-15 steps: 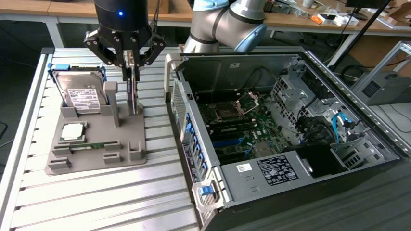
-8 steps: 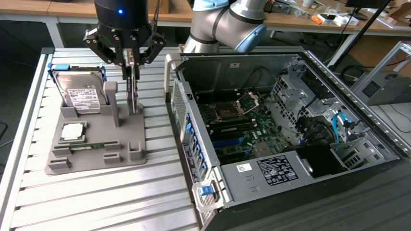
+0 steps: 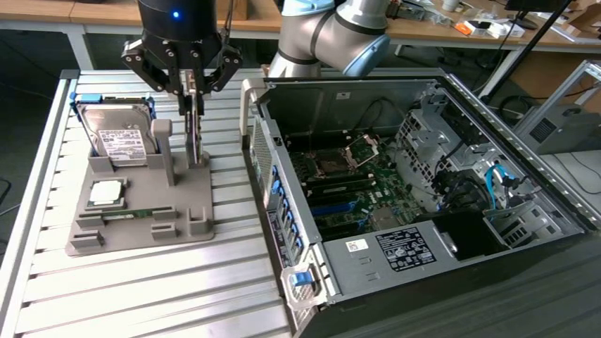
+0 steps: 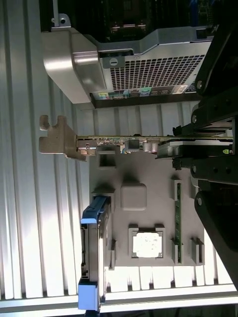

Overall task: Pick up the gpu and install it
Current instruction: 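Pick up the gpu and move the gpu toward the slot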

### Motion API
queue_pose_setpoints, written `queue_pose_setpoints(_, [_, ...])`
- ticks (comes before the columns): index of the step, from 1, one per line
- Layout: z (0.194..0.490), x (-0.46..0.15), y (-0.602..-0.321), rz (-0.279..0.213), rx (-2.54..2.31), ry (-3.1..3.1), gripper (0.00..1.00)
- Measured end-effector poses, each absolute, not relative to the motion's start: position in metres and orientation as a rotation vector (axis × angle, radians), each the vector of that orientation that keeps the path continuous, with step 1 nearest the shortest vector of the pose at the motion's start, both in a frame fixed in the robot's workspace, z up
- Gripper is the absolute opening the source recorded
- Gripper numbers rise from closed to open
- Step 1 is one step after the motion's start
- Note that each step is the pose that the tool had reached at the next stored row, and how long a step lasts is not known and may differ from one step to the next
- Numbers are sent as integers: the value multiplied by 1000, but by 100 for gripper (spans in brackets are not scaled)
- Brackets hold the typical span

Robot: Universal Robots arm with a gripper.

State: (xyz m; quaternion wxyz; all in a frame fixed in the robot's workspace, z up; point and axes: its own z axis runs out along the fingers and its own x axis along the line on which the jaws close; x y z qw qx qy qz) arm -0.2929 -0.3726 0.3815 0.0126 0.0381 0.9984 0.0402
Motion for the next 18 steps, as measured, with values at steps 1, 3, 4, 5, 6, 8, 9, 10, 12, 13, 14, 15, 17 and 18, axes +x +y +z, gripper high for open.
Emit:
queue_pose_setpoints(1, [382,-293,-373,127,119,3112,27])
queue_pose_setpoints(3, [383,-293,-373,128,119,3111,27])
queue_pose_setpoints(4, [383,-293,-373,129,119,3112,27])
queue_pose_setpoints(5, [383,-293,-373,129,119,3112,27])
queue_pose_setpoints(6, [384,-293,-373,129,119,3112,27])
queue_pose_setpoints(8, [384,-293,-373,130,119,3111,27])
queue_pose_setpoints(9, [384,-293,-373,130,119,3111,27])
queue_pose_setpoints(10, [385,-293,-373,130,119,3111,27])
queue_pose_setpoints(12, [386,-293,-373,131,119,3112,27])
queue_pose_setpoints(13, [386,-293,-373,132,119,3112,27])
queue_pose_setpoints(14, [386,-293,-373,132,119,3111,27])
queue_pose_setpoints(15, [386,-293,-373,132,119,3111,27])
queue_pose_setpoints(17, [387,-293,-373,133,119,3111,27])
queue_pose_setpoints(18, [387,-293,-373,133,119,3111,27])
